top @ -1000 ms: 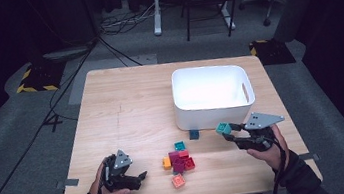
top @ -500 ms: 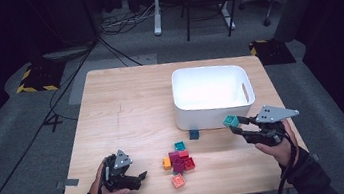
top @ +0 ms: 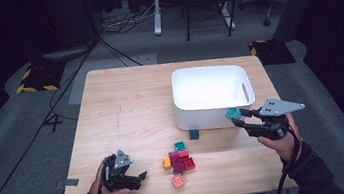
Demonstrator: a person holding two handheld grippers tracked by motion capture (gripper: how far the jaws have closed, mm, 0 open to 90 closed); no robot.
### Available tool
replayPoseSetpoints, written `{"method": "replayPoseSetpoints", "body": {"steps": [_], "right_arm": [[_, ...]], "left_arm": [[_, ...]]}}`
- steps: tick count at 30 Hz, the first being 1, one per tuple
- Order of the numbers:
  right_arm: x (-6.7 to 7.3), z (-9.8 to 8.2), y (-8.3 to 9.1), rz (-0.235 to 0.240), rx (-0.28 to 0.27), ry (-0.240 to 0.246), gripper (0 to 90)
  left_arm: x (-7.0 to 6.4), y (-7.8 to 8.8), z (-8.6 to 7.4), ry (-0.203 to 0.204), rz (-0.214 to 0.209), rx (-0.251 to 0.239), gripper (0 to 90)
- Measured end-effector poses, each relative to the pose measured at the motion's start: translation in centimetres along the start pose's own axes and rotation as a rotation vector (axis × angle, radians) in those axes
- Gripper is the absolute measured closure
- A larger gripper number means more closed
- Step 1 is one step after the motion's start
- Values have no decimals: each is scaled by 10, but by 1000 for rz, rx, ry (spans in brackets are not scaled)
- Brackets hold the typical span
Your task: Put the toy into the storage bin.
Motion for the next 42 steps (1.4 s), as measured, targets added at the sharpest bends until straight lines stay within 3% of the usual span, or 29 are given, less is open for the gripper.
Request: {"method": "replayPoseSetpoints", "body": {"steps": [22,33,42], "right_arm": [[-24,32,-6,-66,-31,-16,595],[-39,46,-22,-101,-28,-23,595],[-45,45,-38,-117,-2,-37,595]], "left_arm": [[0,0,0,-1,2,0,105],[0,0,0,-3,1,0,105],[0,0,0,-1,1,0,105]]}}
Point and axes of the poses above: each handheld gripper's, and its own axes: y roughly backward along the jaws, z roughly out of its top, x roughly to its left, the point moved 9 cm from there along -y, roughly forward along the jaws, and after that the axes turned 6 degrees about -y, right-handed, at the moved point
